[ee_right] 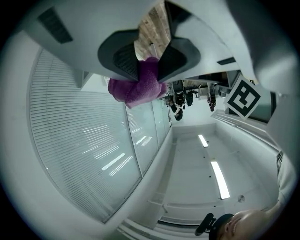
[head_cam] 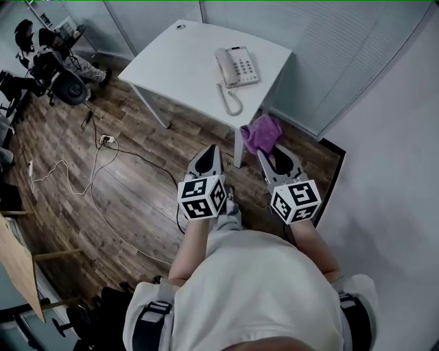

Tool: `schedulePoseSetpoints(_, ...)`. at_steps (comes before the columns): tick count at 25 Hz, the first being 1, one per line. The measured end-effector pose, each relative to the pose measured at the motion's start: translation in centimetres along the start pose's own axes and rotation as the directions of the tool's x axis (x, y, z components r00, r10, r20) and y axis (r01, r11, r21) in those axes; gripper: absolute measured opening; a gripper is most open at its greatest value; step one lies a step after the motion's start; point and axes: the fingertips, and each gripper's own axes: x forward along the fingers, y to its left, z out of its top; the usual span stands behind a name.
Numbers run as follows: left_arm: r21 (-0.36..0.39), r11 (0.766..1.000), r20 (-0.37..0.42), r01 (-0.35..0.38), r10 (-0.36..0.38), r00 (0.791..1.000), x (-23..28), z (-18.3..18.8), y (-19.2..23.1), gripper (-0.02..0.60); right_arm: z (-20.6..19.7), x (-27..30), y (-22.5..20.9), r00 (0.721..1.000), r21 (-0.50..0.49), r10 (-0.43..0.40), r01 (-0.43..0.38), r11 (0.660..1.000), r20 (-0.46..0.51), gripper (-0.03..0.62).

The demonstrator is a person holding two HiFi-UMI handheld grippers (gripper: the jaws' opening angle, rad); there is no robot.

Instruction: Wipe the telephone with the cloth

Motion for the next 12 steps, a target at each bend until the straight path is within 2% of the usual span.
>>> schedulePoseSetpoints(12, -0.008, 1.0, -0.004, 0.007, -0.008, 1.0, 9.5, 6.4, 6.6, 0.02, 4.2, 12.7, -2.6, 1.0, 0.01, 0.001, -0.001, 1.0, 0.002, 0.127)
